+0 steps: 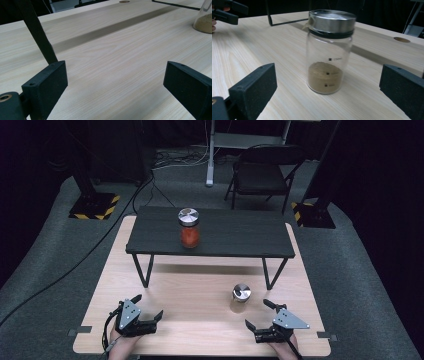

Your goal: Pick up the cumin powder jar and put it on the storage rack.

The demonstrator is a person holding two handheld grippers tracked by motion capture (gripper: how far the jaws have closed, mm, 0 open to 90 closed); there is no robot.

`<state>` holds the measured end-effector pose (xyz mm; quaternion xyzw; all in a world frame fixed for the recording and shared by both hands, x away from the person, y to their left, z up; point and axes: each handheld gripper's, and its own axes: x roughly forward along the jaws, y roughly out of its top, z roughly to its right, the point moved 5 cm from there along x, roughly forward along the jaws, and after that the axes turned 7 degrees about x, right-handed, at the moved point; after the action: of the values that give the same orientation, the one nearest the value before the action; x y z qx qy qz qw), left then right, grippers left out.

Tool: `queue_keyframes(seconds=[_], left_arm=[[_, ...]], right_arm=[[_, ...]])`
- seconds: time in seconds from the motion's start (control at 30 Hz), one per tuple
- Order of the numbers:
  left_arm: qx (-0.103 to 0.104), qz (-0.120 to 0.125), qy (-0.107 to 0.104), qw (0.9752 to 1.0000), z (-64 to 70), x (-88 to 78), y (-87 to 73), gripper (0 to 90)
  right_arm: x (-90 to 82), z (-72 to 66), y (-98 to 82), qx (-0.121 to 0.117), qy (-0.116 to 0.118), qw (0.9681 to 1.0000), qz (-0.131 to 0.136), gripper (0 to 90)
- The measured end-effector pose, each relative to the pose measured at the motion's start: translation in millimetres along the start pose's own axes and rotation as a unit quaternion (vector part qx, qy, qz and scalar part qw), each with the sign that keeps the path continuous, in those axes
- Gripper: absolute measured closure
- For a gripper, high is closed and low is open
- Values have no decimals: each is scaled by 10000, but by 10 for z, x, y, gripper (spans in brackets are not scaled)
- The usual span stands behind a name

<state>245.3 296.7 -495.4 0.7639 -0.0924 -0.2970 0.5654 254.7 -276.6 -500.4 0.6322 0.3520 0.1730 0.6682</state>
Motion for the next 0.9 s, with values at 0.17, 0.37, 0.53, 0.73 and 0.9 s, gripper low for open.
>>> queue_keyframes(seconds=[0.17,0.37,0.53,0.73,0.9], left_arm=[[11,-5,-13,10000,5,0,3,50],[18,-4,-1,10000,11,0,3,50],[12,-2,17,10000,14,-2,2,50],[7,6,12,10000,9,-4,-1,49],[5,13,0,10000,16,-3,0,50]], right_arm=[[98,-47,30,-58,49,10000,-36,16],[232,-51,101,-69,39,9997,-211,24],[353,-39,150,9,-58,9996,-291,41],[519,-24,247,-7,-97,9983,-571,78],[614,-13,307,41,-210,9969,-758,114]])
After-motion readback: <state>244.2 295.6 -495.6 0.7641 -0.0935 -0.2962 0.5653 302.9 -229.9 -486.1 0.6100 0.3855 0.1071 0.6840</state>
